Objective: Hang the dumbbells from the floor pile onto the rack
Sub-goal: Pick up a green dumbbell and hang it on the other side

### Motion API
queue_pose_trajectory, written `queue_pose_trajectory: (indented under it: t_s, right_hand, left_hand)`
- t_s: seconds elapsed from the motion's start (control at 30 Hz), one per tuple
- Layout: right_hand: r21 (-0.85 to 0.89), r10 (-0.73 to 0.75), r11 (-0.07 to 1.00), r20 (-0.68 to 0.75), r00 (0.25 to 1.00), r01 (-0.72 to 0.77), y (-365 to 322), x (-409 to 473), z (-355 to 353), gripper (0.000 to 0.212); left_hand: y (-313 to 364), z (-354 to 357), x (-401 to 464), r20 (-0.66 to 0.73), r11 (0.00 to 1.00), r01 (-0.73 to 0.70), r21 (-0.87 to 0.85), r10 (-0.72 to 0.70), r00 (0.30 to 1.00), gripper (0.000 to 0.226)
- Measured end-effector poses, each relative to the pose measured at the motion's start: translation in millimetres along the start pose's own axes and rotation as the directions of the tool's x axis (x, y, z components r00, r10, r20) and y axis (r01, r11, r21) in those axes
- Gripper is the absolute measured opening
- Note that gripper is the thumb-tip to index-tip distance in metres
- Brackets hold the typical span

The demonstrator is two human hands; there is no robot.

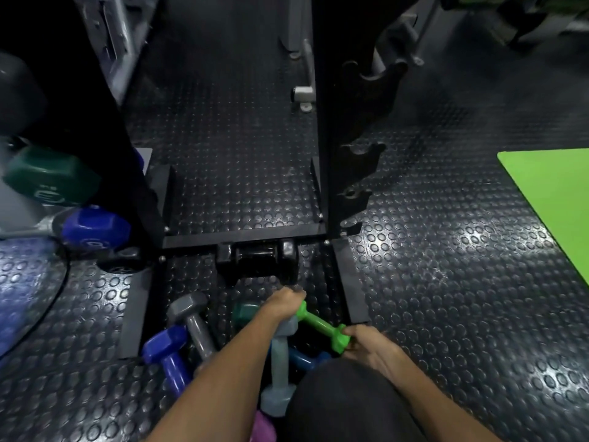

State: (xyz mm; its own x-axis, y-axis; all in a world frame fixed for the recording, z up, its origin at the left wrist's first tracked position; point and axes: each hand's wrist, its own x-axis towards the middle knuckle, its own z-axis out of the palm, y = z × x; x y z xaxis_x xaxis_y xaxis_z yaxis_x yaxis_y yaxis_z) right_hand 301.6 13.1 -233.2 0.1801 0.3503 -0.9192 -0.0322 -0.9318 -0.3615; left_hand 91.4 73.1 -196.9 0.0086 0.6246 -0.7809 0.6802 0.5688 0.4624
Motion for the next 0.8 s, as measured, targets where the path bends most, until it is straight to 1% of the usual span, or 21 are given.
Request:
queue_pose_trajectory:
  t_s: [0.07,0.13,0.2,0.27,0.3,0.4,0.47,0.5,0.53,0.63,0.7,0.8]
  right_hand:
    - [0.004,-0.01,1.0,0.001,1.0,0.01,-2.7,-7.8,2.0,0.025]
    - [0.032,-0.011,0.999,0.016,1.0,0.011,-3.1,-13.7,3.4,0.028]
    - [0.073,-0.029,0.997,0.031,0.999,0.026,-5.1,-21.5,4.8,0.03]
    - [0.108,-0.06,0.993,0.045,0.997,0.055,-9.3,-34.6,5.8,0.025]
    - [0.119,-0.087,0.99,0.052,0.995,0.081,-13.5,-42.4,6.5,0.021]
    - [0.19,-0.234,0.957,0.063,0.97,0.218,-37.8,-68.1,4.2,0.028]
    - [0.227,-0.331,0.926,0.1,0.938,0.302,-64.2,-92.2,-2.9,0.035]
    - [0.257,-0.362,0.912,0.134,0.922,0.321,-78.1,-106.7,-8.2,0.038]
    - [0.29,-0.393,0.896,0.171,0.903,0.335,-91.9,-122.1,-14.4,0.041]
    - [0.357,-0.466,0.862,0.28,0.839,0.36,-126.0,-172.4,-32.5,0.046]
    - [0.343,-0.531,0.839,0.342,0.775,0.423,-143.5,-199.4,-41.8,0.049]
    - [0.264,-0.615,0.785,0.443,0.652,0.561,-162.9,-246.7,-50.7,0.048]
  left_hand:
    - [1.6,1.0,-2.7,-0.022,1.0,-0.002,0.003,0.002,1.0,0.054]
    - [2.4,-0.4,-8.2,-0.059,1.0,0.015,-0.024,-0.016,0.998,0.056]
    - [3.6,-5.8,-11.9,-0.107,0.995,0.039,-0.087,-0.048,0.993,0.059]
    - [8.4,-16.9,-15.7,-0.142,0.984,0.035,-0.174,-0.06,0.988,0.06]
    - [12.6,-24.7,-20.3,-0.157,0.975,0.023,-0.22,-0.059,0.986,0.058]
    - [24.0,-48.1,-30.5,-0.186,0.93,-0.036,-0.365,-0.035,0.982,0.058]
    - [27.1,-60.9,-25.4,-0.209,0.873,-0.112,-0.475,0.012,0.978,0.068]
    - [31.6,-68.9,-26.9,-0.217,0.84,-0.144,-0.523,0.033,0.976,0.07]
    - [40.7,-79.4,-37.4,-0.213,0.812,-0.16,-0.562,0.045,0.976,0.068]
    - [73.9,-109.1,-78.5,-0.235,0.728,-0.245,-0.64,0.117,0.965,0.045]
    - [92.7,-123.7,-97.6,-0.257,0.696,-0.308,-0.648,0.181,0.949,0.042]
    - [119.7,-143.1,-132.9,-0.26,0.65,-0.374,-0.662,0.269,0.927,0.043]
